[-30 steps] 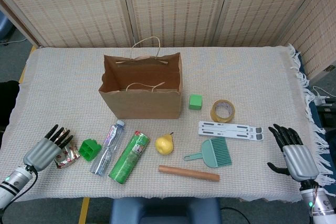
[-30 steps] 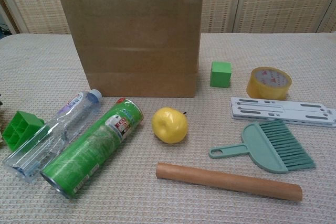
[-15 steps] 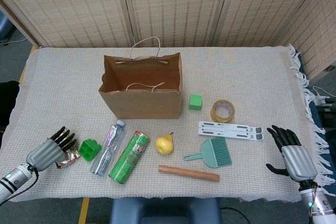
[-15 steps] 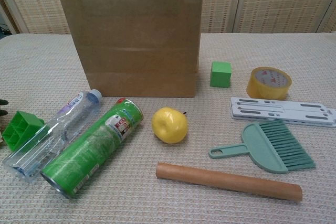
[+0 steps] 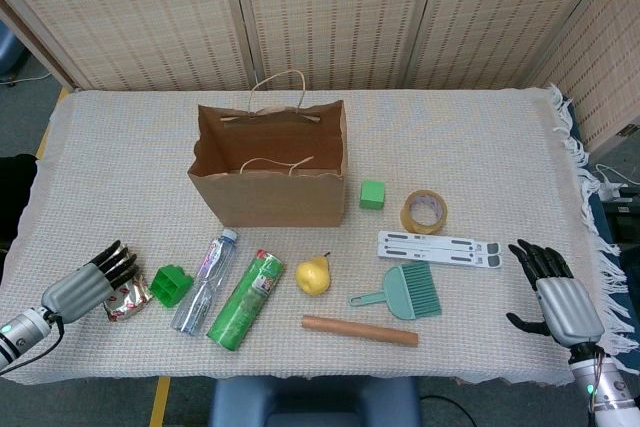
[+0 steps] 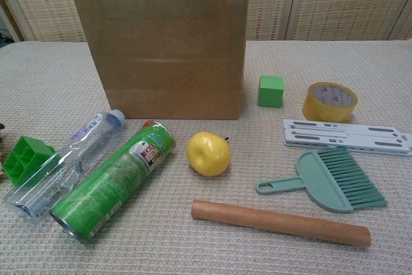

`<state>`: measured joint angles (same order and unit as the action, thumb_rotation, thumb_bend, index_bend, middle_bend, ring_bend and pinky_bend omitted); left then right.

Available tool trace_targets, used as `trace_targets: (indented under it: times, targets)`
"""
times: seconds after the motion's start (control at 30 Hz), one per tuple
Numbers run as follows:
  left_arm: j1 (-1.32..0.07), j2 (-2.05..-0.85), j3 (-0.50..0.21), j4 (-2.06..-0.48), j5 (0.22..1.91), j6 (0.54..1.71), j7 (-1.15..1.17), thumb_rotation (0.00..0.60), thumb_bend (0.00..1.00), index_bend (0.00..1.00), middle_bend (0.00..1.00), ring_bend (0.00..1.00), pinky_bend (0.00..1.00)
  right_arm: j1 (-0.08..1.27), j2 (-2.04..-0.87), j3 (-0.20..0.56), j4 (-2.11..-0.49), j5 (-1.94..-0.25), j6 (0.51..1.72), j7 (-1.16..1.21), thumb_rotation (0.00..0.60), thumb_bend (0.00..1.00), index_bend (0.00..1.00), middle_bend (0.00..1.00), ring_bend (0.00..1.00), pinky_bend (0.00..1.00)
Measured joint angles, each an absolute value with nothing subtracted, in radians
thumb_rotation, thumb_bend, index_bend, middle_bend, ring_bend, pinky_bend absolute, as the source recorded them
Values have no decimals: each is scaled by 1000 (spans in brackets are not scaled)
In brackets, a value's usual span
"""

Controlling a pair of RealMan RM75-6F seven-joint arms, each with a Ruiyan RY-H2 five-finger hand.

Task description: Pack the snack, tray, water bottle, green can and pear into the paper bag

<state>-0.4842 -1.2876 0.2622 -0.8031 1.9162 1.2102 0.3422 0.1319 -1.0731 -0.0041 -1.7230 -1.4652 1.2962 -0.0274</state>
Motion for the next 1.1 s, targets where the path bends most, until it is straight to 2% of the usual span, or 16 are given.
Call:
trace_targets:
  times: [0.33,0.4,0.43,0.5,0.53,0.6,0.67,0.8,0.97,1.1]
  targets:
    - [-488,-1335,305,-764,1955,1182,327,600,349,0,0,0,35,133,-1073,-3,-1724,-1464,1296,-20,600,63,0,0,0,0]
    - [-487,-1343,311,-761,1960,1177,330,600,354,0,0,0,72,133,-1075,-1,-1721,-1470,1303,-18,600,63,0,0,0,0]
    - [-487,-1349,313,-760,1962,1177,330,600,364,4,0,4,129,133,-1077,0,-1718,-1478,1310,-15,600,63,0,0,0,0]
    - [-486,-1354,316,-759,1966,1183,327,600,418,124,95,96,292,131,-1084,1,-1708,-1497,1328,-8,600,64,0,0,0,0]
    - [-487,-1358,317,-758,1970,1191,321,600,452,227,188,182,385,130,-1090,2,-1699,-1516,1344,0,600,63,0,0,0,0]
    - [-488,-1363,321,-753,1978,1207,309,600,524,464,443,406,591,128,-1101,4,-1680,-1544,1371,18,600,63,0,0,0,0]
    - [-490,-1369,323,-745,1984,1221,285,600,585,618,627,573,728,126,-1111,4,-1662,-1561,1388,45,600,63,0,0,0,0]
    - [-489,-1382,323,-714,1982,1238,245,600,610,696,710,650,782,124,-1119,5,-1649,-1566,1395,67,600,63,0,0,0,0]
    - [-483,-1371,310,-707,1967,1283,223,600,616,708,722,657,793,124,-1121,6,-1645,-1575,1404,78,600,63,0,0,0,0]
    - [-475,-1344,273,-731,1921,1311,204,600,619,709,725,658,795,122,-1133,11,-1626,-1609,1446,101,600,64,0,0,0,0]
